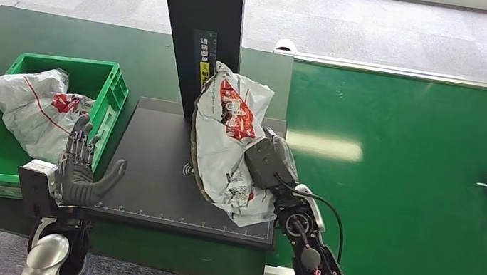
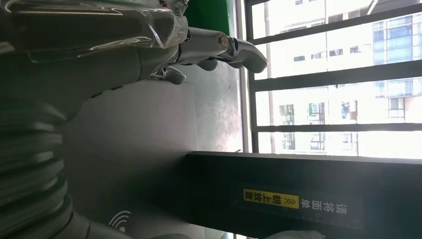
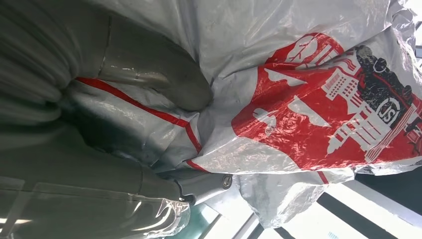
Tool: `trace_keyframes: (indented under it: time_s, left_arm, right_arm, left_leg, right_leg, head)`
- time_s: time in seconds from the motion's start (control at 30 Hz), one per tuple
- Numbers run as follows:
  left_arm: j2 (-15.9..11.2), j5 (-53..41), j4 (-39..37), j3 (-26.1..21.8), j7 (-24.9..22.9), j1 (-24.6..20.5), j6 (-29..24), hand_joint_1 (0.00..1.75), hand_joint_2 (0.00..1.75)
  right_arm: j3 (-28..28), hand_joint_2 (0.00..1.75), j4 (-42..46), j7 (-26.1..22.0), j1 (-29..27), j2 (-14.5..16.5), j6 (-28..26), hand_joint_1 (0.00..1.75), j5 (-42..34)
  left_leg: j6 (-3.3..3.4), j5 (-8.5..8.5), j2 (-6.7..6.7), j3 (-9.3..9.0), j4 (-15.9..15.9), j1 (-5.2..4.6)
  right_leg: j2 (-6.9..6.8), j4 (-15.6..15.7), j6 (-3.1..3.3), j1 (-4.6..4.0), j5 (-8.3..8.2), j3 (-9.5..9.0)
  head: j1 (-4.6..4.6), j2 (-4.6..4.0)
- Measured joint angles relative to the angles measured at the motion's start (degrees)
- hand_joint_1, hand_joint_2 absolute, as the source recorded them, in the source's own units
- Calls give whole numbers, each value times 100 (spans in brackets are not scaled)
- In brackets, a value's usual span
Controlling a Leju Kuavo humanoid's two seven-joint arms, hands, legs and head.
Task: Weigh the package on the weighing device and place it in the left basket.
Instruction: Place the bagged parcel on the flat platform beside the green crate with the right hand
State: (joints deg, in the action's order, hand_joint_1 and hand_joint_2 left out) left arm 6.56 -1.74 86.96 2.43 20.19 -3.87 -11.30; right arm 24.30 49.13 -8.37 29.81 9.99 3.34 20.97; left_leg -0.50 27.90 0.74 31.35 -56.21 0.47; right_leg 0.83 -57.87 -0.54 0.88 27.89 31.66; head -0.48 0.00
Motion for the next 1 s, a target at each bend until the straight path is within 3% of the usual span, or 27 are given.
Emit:
trace_keyframes:
  time_s: [0.27,0.4,1.0]
  left_arm:
    - [20,-12,63,-28,-2,32,-2,0,175]
    - [47,-28,115,-77,-10,80,-5,0,175]
    - [120,-180,184,19,-209,142,338,0,175]
  right_arm:
    - [129,175,-23,-72,19,70,96,175,-87]
    - [288,175,-64,-29,49,129,165,0,-156]
    - [402,175,-359,188,-175,29,-55,0,-770]
  left_leg:
    - [0,0,0,0,0,0]
    - [0,0,-1,2,1,0]
    - [0,0,-1,2,-1,0]
  right_leg:
    - [0,0,0,0,0,2]
    - [0,0,0,0,0,3]
    - [1,1,0,0,0,9]
  head:
    - [1,0]
    - [0,0]
    - [1,0]
